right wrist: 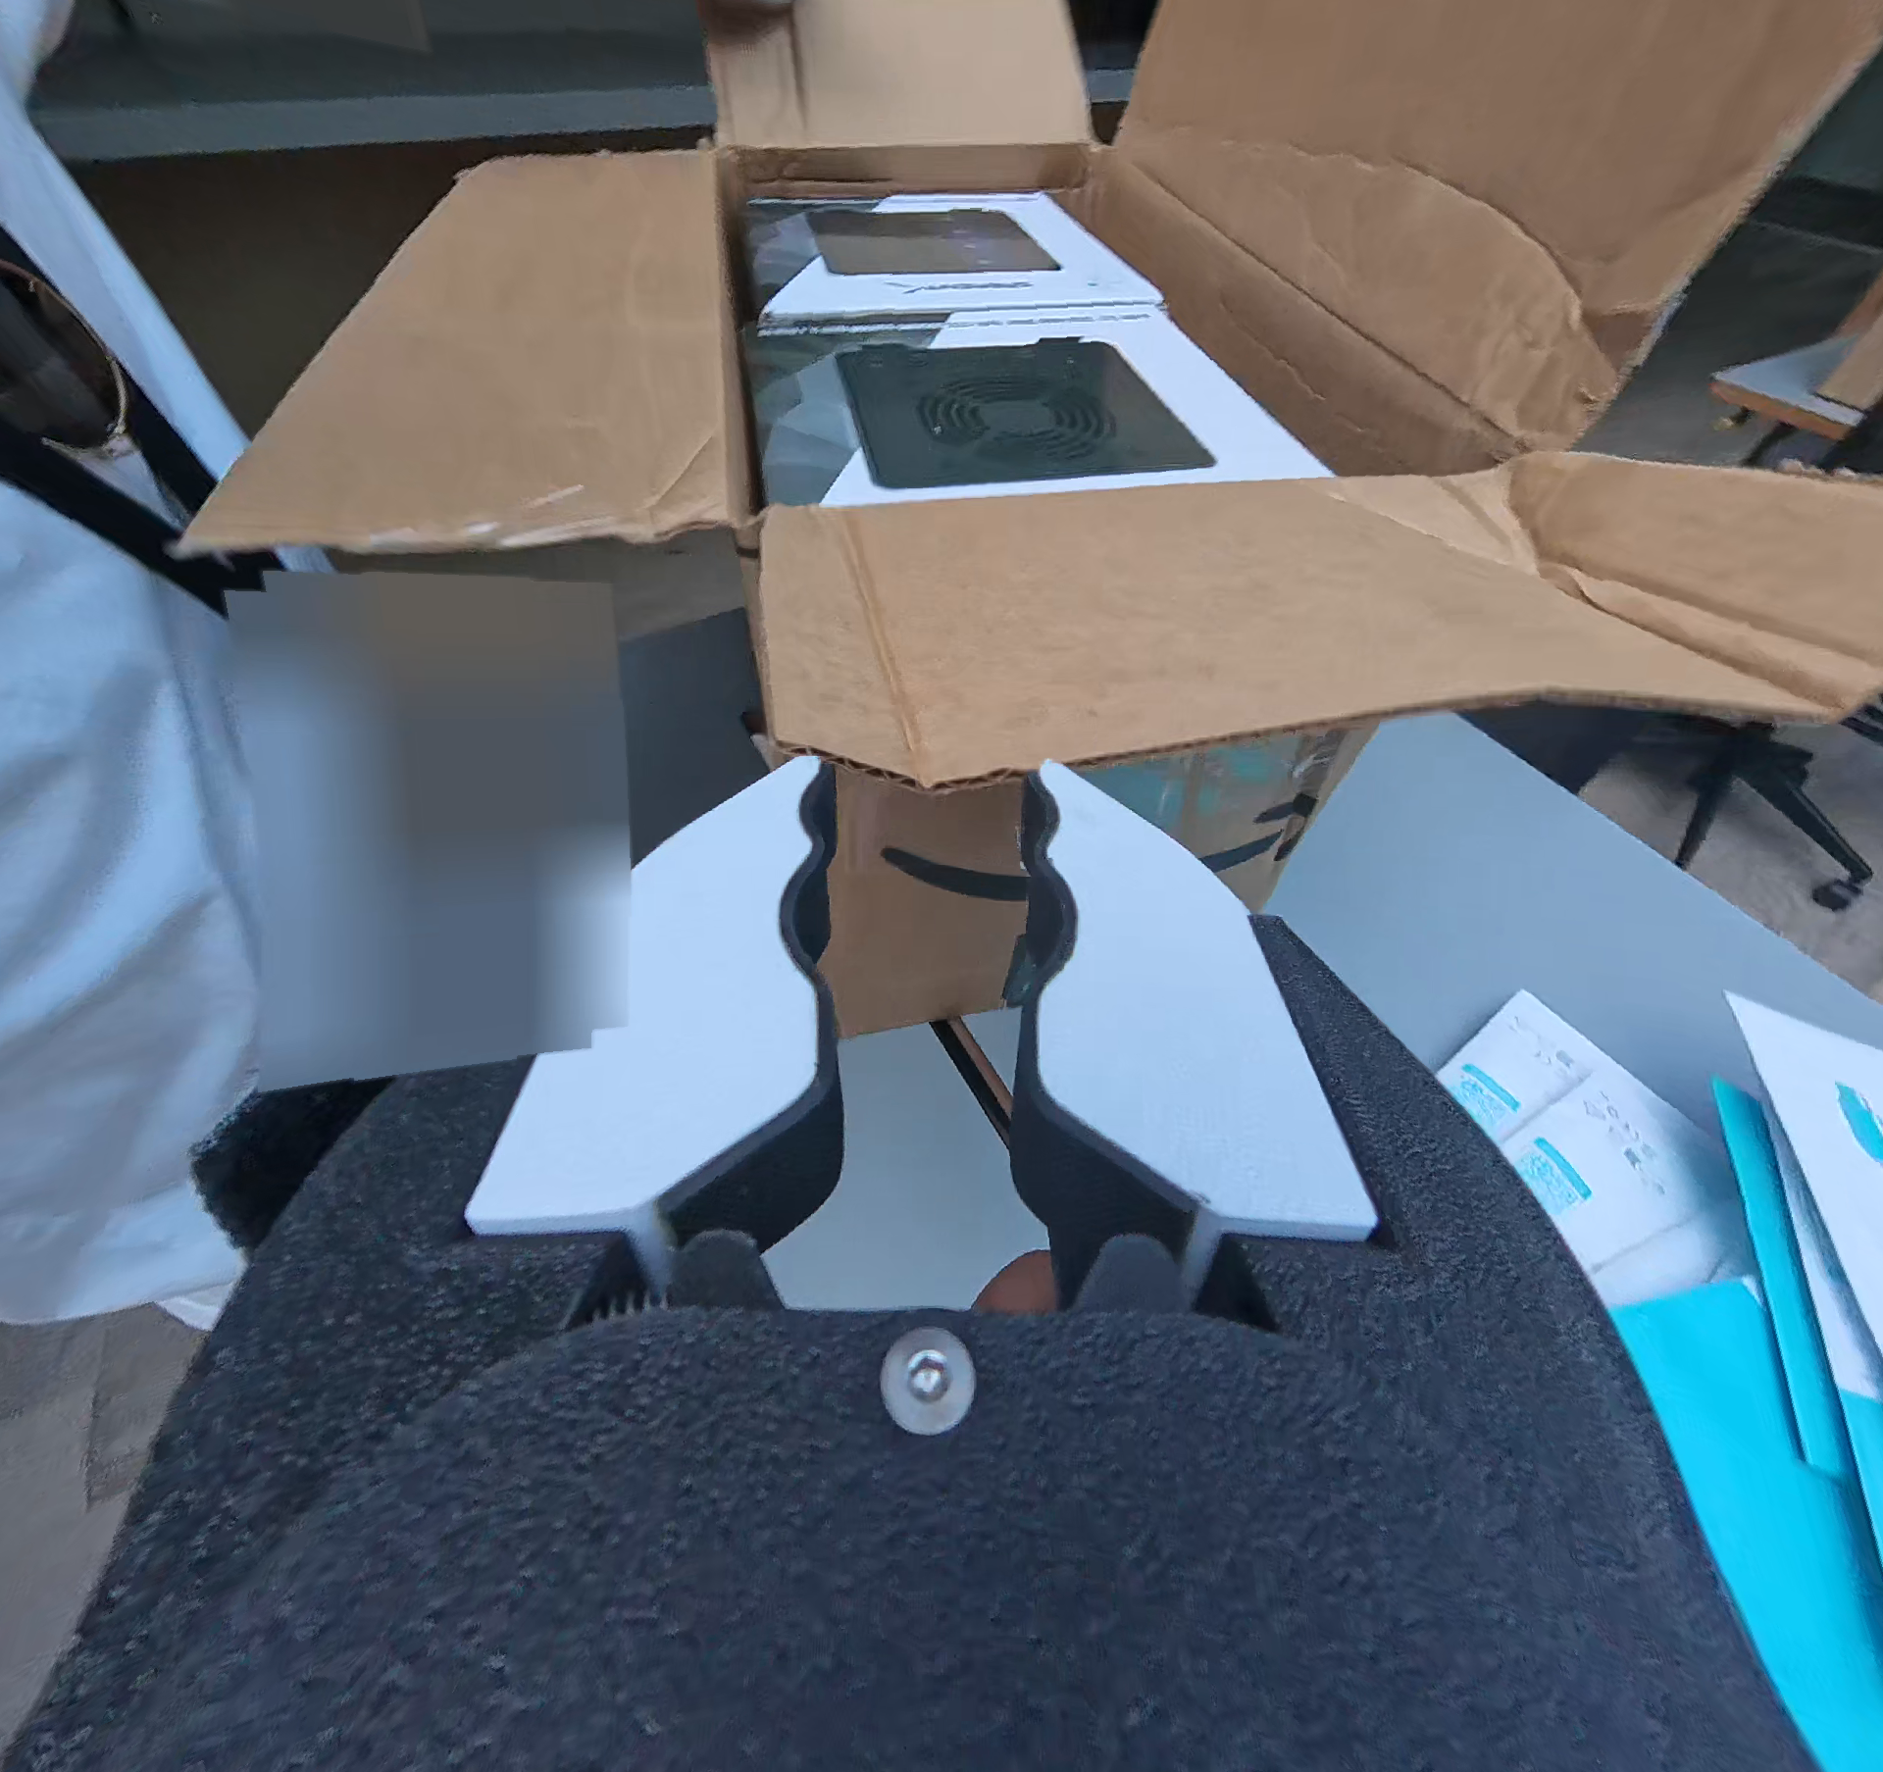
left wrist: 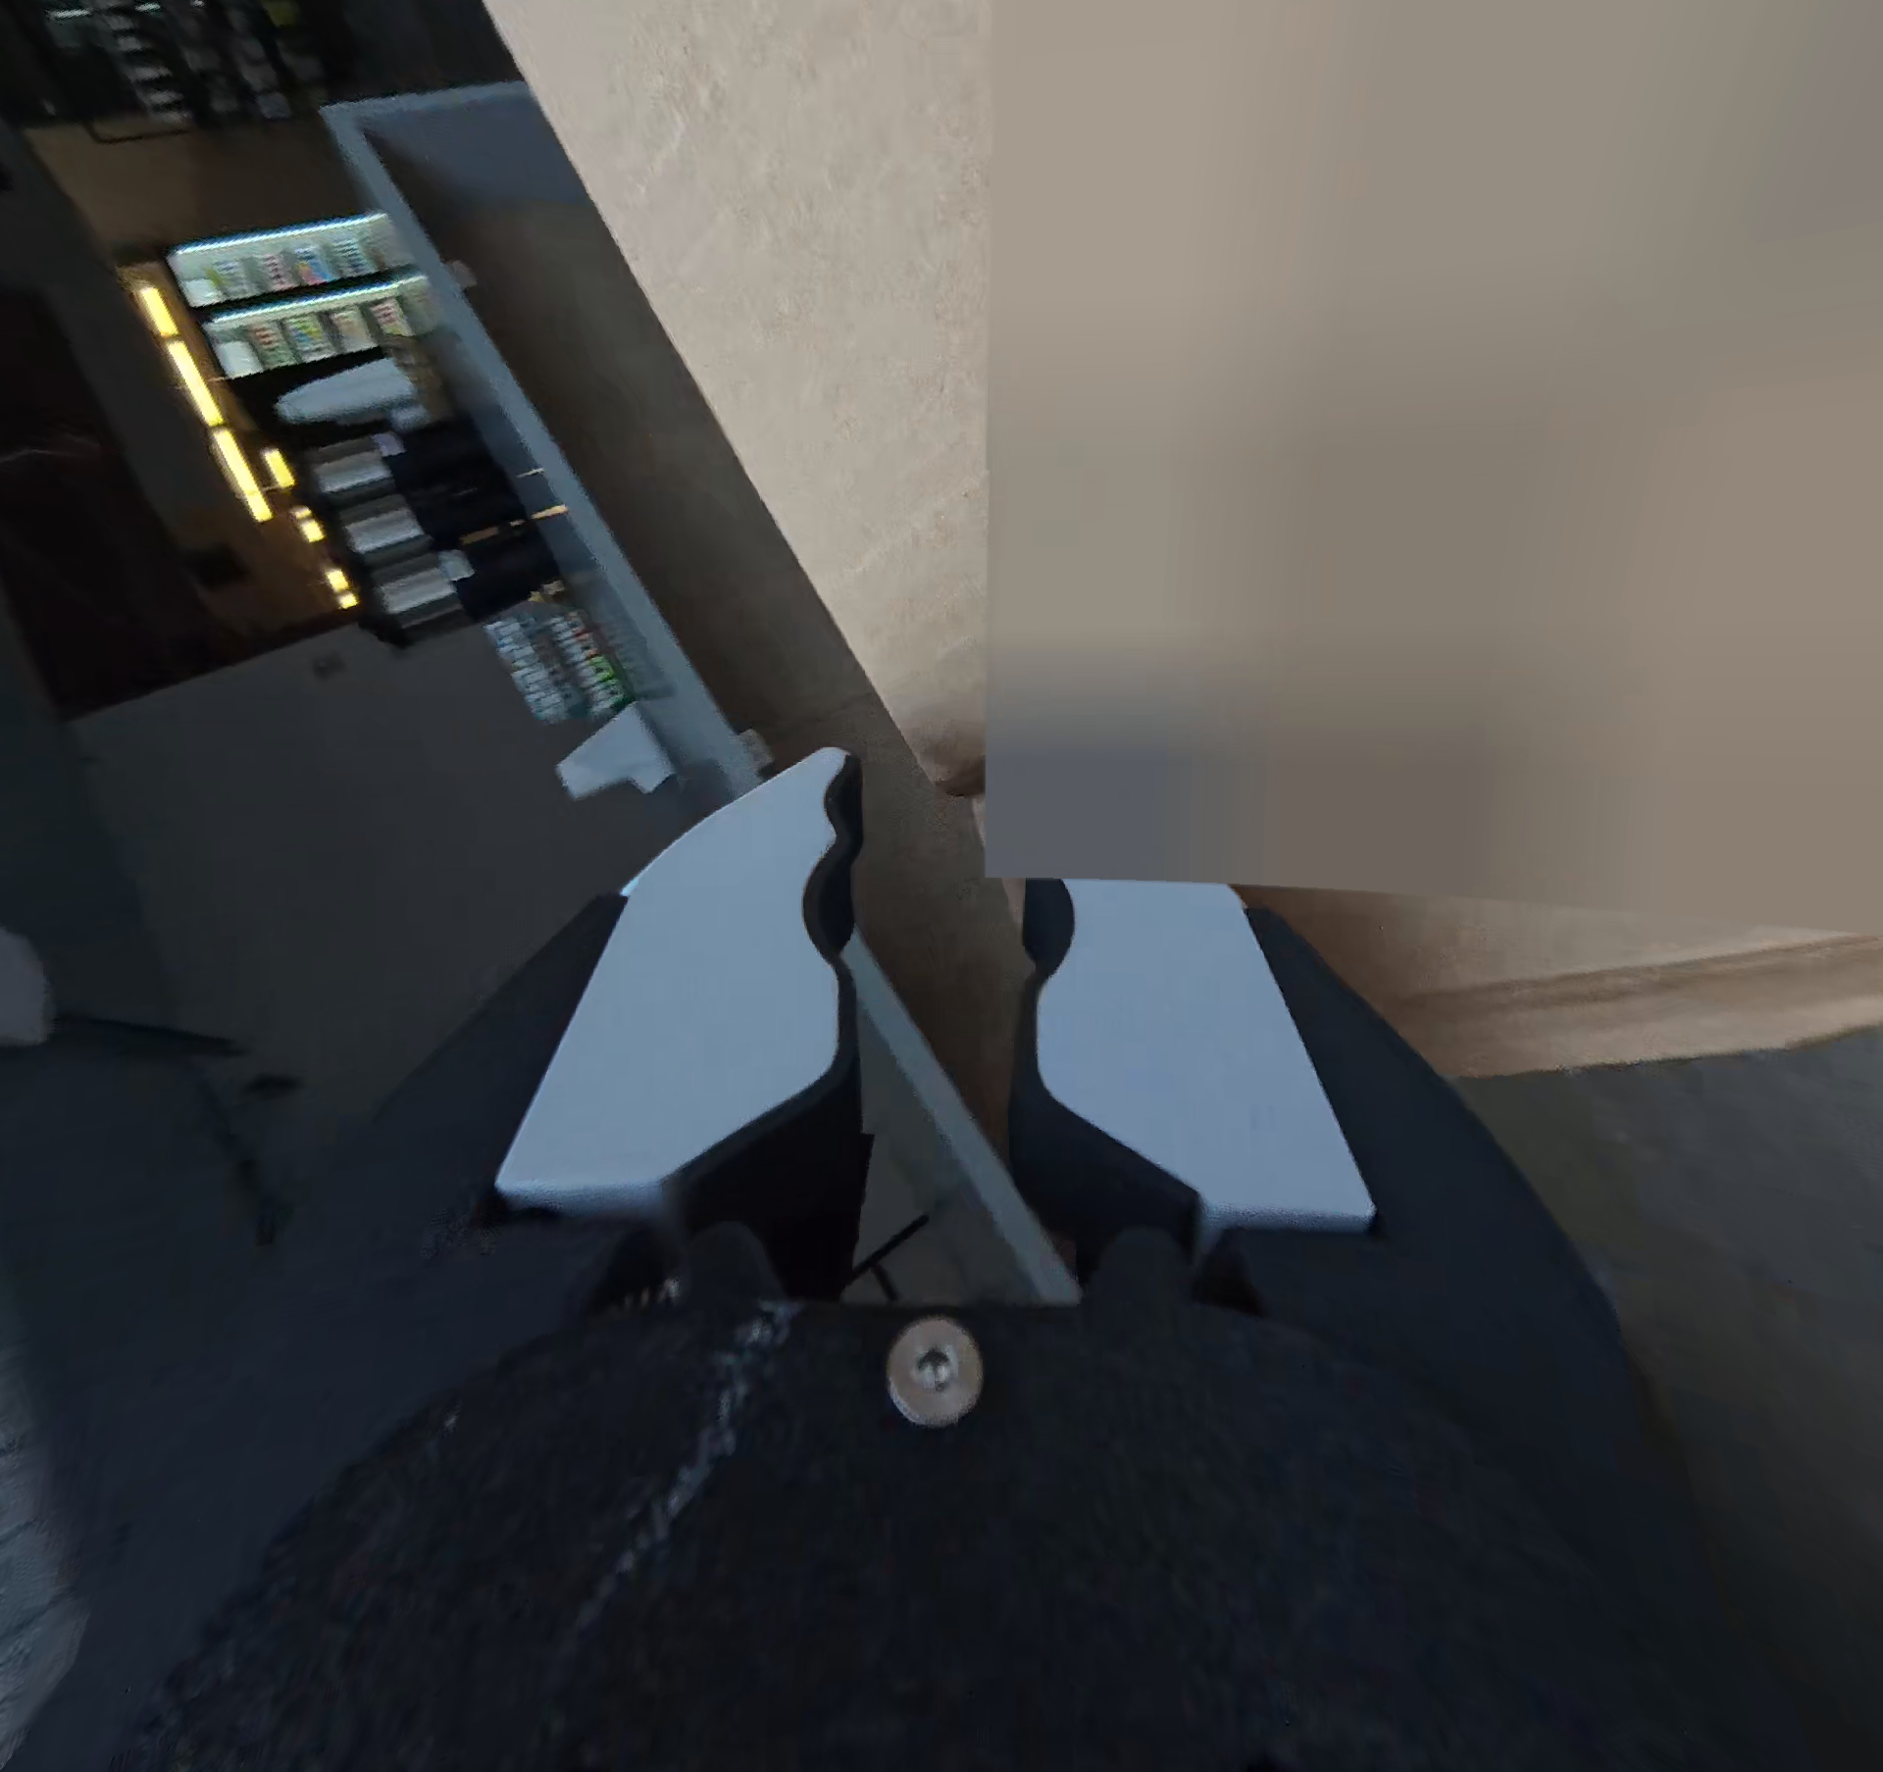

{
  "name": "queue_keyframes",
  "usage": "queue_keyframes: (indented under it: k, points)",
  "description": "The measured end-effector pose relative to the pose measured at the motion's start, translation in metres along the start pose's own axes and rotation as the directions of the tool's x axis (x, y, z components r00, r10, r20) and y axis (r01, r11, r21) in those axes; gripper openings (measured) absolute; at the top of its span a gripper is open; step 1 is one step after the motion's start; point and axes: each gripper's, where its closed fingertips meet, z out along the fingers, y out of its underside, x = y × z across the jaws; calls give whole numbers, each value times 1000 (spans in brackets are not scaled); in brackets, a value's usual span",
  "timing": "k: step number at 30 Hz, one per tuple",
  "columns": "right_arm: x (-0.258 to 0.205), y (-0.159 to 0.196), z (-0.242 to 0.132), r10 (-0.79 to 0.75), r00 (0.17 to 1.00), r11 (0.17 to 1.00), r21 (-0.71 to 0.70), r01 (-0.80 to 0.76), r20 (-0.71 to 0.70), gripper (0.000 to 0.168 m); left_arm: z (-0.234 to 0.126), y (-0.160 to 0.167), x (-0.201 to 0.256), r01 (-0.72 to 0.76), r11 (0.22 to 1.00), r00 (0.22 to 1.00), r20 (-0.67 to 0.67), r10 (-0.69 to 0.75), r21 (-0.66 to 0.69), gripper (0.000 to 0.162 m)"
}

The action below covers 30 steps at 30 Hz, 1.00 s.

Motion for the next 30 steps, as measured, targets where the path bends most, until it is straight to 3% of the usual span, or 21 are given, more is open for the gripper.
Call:
queue_keyframes:
  k: [2, 6, 9, 12, 19, 23, 27, 30]
  points:
    - [6, -8, -3, 82, 989, 997, 7, -82, -125, 32, 39, -1, 28, 32, 995, 989, -150, -18, 90, 33]
    - [3, 8, 7, 111, 936, 960, -206, -188, -333, 38, 77, -25, 100, 0, 950, 944, -313, 103, 313, 26]
    - [-15, -4, 13, 115, 897, 939, -248, -239, -427, 38, 76, -37, 119, -94, 900, 955, -217, 202, 425, 22]
    - [-38, -27, 10, 71, 850, 941, -247, -230, -522, 39, 69, -26, 90, -196, 865, 973, -16, 230, 462, 28]
    - [-69, -127, 9, -148, 711, 961, -271, -61, -688, 41, 15, -1, 19, -142, 788, 990, 80, 117, 600, 33]
    - [-65, -188, 36, -268, 604, 954, -295, 58, -750, 42, -39, 4, -19, -95, 717, 992, 127, 9, 690, 34]
    - [-81, -220, 98, -339, 651, 938, -299, 176, -679, 44, -101, 3, -28, -56, 610, 991, 121, -65, 790, 35]
    - [-95, -213, 148, -421, 710, 899, -363, 245, -564, 44, -143, -6, -12, -42, 516, 994, 89, -67, 856, 35]
